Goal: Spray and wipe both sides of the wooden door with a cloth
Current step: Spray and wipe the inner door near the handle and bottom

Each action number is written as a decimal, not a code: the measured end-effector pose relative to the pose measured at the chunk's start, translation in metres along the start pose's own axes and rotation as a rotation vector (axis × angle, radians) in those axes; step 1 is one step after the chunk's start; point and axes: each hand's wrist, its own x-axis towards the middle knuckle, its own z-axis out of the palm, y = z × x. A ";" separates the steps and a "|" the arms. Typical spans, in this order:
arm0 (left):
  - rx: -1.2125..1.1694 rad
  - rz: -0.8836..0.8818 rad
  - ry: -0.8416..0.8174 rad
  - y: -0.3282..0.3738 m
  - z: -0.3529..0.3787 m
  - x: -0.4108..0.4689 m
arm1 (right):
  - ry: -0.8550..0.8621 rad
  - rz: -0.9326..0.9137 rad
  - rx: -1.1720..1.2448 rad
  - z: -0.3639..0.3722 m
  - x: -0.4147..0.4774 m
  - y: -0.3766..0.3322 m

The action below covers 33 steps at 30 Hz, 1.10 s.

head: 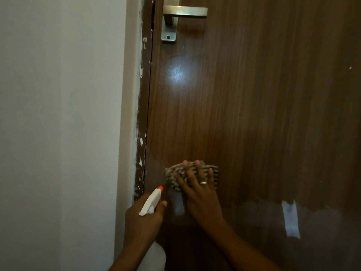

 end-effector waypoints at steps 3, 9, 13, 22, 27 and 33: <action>0.028 0.027 0.024 -0.004 -0.006 0.002 | -0.066 -0.198 -0.086 0.011 -0.038 0.004; 0.101 0.068 0.049 -0.007 -0.016 0.007 | 0.073 0.208 0.014 -0.010 -0.006 0.009; 0.090 0.076 0.065 -0.007 -0.019 0.009 | 0.049 0.177 0.100 -0.017 0.073 -0.047; 0.059 0.091 0.002 -0.010 -0.021 -0.003 | -0.209 -0.294 -0.025 0.047 -0.086 -0.064; 0.048 0.067 0.011 -0.014 -0.020 -0.005 | -0.069 0.133 0.003 0.018 -0.065 -0.038; 0.057 0.094 0.010 -0.015 -0.019 -0.003 | -0.113 -0.036 0.168 0.032 -0.022 -0.097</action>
